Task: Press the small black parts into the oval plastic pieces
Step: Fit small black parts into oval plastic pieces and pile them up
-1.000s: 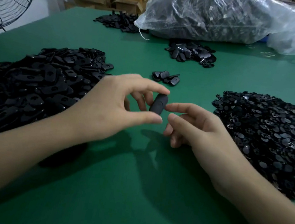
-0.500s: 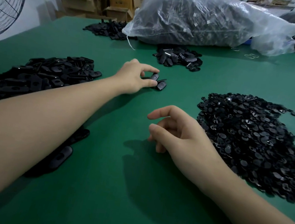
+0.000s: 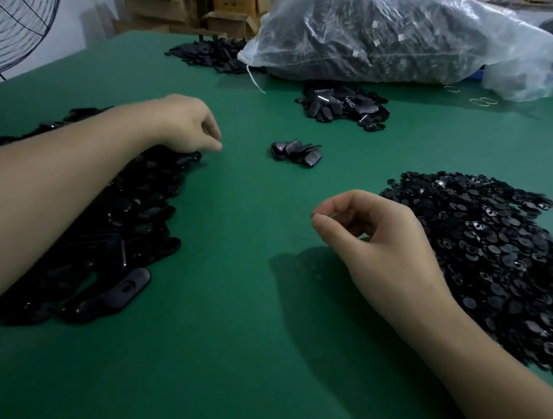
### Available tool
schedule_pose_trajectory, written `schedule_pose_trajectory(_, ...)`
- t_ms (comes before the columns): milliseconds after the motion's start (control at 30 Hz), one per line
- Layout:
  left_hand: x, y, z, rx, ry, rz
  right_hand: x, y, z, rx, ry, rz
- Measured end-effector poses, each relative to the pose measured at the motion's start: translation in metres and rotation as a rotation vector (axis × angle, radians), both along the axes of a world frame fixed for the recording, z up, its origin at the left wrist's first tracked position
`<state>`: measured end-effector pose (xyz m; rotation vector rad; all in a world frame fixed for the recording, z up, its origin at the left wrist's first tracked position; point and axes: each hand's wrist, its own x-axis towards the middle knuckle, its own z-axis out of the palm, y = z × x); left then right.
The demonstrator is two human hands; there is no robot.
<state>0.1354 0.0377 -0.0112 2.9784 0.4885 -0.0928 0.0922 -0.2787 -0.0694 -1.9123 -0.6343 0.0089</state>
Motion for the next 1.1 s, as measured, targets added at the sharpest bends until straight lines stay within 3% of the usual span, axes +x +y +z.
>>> schedule_pose_trajectory(233,-0.016,0.005,-0.010,0.318,0.067,-0.003,0.000,-0.002,0.002,-0.008,-0.038,-0.014)
schedule_pose_trajectory(667,-0.031,0.001,-0.017,0.416,-0.191,-0.088,0.003,-0.003,0.002,-0.005,-0.029,-0.028)
schedule_pose_trajectory(800,-0.041,-0.012,-0.012,0.320,-0.382,-0.188,0.003,-0.004,0.002,0.013,-0.022,-0.039)
schedule_pose_trajectory(1000,-0.075,-0.073,-0.017,-0.096,-0.720,-0.412,-0.002,-0.001,0.004,-0.002,-0.032,-0.023)
schedule_pose_trajectory(1100,-0.098,-0.104,-0.025,-0.220,-0.792,-0.523,-0.005,0.001,0.005,0.002,0.003,0.056)
